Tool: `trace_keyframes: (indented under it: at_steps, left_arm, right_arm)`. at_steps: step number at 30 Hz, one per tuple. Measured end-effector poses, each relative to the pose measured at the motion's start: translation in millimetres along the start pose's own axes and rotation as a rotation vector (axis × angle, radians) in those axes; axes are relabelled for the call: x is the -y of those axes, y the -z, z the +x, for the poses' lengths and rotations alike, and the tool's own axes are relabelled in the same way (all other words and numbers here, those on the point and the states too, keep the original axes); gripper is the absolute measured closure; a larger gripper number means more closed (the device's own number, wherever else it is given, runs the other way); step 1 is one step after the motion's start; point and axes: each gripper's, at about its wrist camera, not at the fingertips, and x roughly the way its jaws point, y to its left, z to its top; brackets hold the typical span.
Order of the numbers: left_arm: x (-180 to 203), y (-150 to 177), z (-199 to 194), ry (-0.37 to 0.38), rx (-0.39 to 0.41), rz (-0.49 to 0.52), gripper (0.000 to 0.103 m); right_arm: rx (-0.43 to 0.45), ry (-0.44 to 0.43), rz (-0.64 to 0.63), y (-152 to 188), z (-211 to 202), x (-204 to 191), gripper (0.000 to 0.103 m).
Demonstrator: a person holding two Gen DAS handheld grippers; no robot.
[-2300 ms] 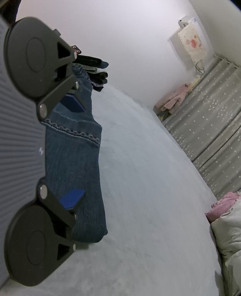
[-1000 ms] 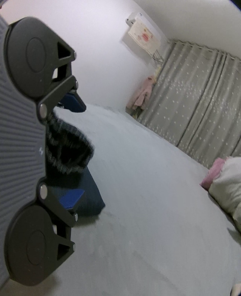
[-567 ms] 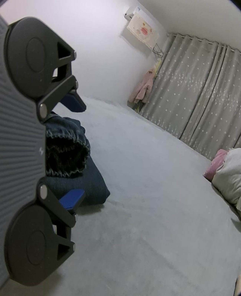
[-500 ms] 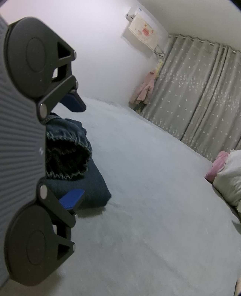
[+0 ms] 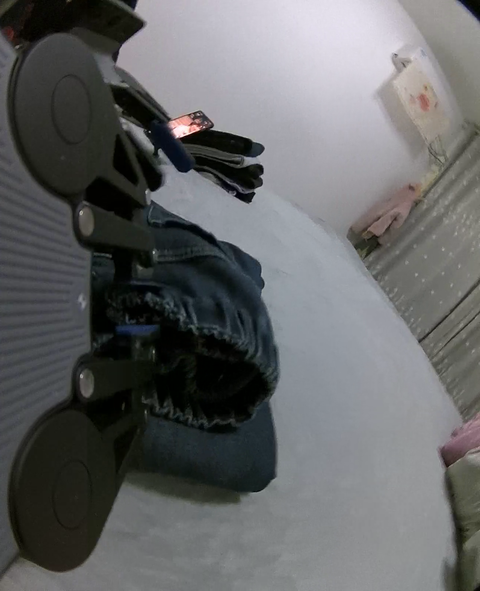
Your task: Fold clothes
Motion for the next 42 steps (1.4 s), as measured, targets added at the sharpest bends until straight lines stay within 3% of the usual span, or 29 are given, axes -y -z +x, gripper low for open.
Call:
trace_keyframes:
  at_steps: [3,5,8,11,14,17,21,23,28,31,34,39,40,42]
  left_arm:
    - [-11.5,-3.9,-2.8,0.006,-0.015,-0.051,0.028]
    - [-12.6,-2.9,-2.9,0.019,-0.032,-0.058,0.028]
    - [-7.5,1.5,0.0,0.054,-0.064,-0.048,0.028]
    - [3.7,9.4,10.0,0.092,-0.107,-0.021,0.028]
    - [21.3,26.4,29.0,0.114,-0.189,0.034,0.028]
    - [36.3,39.3,36.4,0.071,-0.187,0.088,0.028]
    - [37.9,40.7,36.0,0.064,-0.177,0.102,0.028]
    - [38.0,40.8,37.3,0.062,-0.173,0.101,0.028]
    - [41.1,44.8,40.5,0.046,-0.158,0.121,0.028]
    - [41.1,47.5,42.1,0.047,-0.151,0.132,0.028]
    - [39.9,49.6,42.5,0.051,-0.145,0.137,0.028]
    - [40.6,51.6,43.5,0.047,-0.134,0.137,0.028]
    - [40.5,51.1,42.1,0.051,-0.123,0.138,0.029]
    - [40.1,49.6,38.7,0.062,-0.098,0.139,0.039]
  right_arm:
    - [0.016,-0.058,-0.023,-6.0,-23.1,-13.9,0.085]
    - [-0.002,-0.047,-0.061,-2.6,-30.7,-20.9,0.085]
    - [-0.083,0.011,-0.087,7.5,-25.7,-20.4,0.086]
    - [-0.166,0.132,-0.141,22.5,-1.5,-11.0,0.087]
    - [-0.162,0.117,-0.118,24.5,2.3,-2.7,0.084]
    - [-0.126,0.073,-0.094,14.8,-14.3,-0.8,0.062]
    - [0.078,0.089,-0.055,-7.4,-48.3,10.4,0.027]
    - [0.113,0.077,0.019,-10.2,-44.4,24.5,0.024]
    - [0.127,0.128,0.101,-10.9,-9.8,46.9,0.022]
    - [0.105,0.148,0.07,-3.6,14.7,42.6,0.021]
    - [0.121,0.143,0.03,4.0,22.3,32.1,0.028]
    - [0.12,0.125,-0.014,16.6,30.5,23.3,0.024]
    - [0.121,0.126,-0.01,17.5,31.3,25.1,0.025]
    - [0.135,0.162,-0.016,19.7,35.7,25.6,0.047]
